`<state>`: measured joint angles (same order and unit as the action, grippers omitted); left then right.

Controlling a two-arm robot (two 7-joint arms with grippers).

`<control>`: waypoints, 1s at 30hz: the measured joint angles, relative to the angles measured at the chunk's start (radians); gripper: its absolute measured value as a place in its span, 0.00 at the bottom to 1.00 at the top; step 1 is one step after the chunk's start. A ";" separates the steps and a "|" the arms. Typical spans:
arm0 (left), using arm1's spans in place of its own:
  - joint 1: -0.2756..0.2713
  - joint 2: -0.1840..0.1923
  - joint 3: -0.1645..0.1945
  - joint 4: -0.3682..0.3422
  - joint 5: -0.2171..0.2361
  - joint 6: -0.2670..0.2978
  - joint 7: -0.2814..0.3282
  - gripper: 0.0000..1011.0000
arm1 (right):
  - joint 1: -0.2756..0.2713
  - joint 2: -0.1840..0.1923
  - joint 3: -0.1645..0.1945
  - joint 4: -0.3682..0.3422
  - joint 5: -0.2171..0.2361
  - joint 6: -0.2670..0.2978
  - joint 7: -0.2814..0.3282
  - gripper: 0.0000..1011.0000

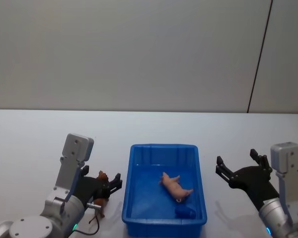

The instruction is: Pick up the two dolls from the table and place them into the box.

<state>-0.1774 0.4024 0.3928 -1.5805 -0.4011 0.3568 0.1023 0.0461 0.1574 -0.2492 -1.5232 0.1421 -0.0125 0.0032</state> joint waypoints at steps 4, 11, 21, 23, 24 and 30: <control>0.003 -0.001 -0.003 0.006 -0.009 0.012 0.002 0.99 | 0.000 0.000 0.000 0.000 0.000 0.000 0.000 0.99; 0.005 -0.004 -0.008 0.021 -0.020 0.031 0.003 0.99 | 0.000 0.000 0.000 0.000 0.000 0.000 0.000 0.99; 0.002 -0.010 -0.012 0.047 -0.026 0.048 -0.006 0.99 | 0.000 0.000 0.000 0.000 0.000 0.000 0.000 0.99; 0.001 -0.011 -0.013 0.054 -0.028 0.051 -0.009 0.99 | 0.000 0.000 0.000 0.000 0.000 0.000 0.000 0.99; 0.000 -0.012 -0.013 0.058 -0.028 0.052 -0.011 0.99 | 0.000 0.000 0.000 0.000 0.000 0.000 0.000 0.99; -0.004 -0.015 -0.016 0.077 -0.030 0.057 -0.022 0.96 | 0.000 0.000 0.000 0.000 0.000 0.000 0.000 0.99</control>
<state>-0.1811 0.3871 0.3771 -1.5031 -0.4312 0.4143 0.0798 0.0461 0.1574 -0.2492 -1.5231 0.1420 -0.0125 0.0033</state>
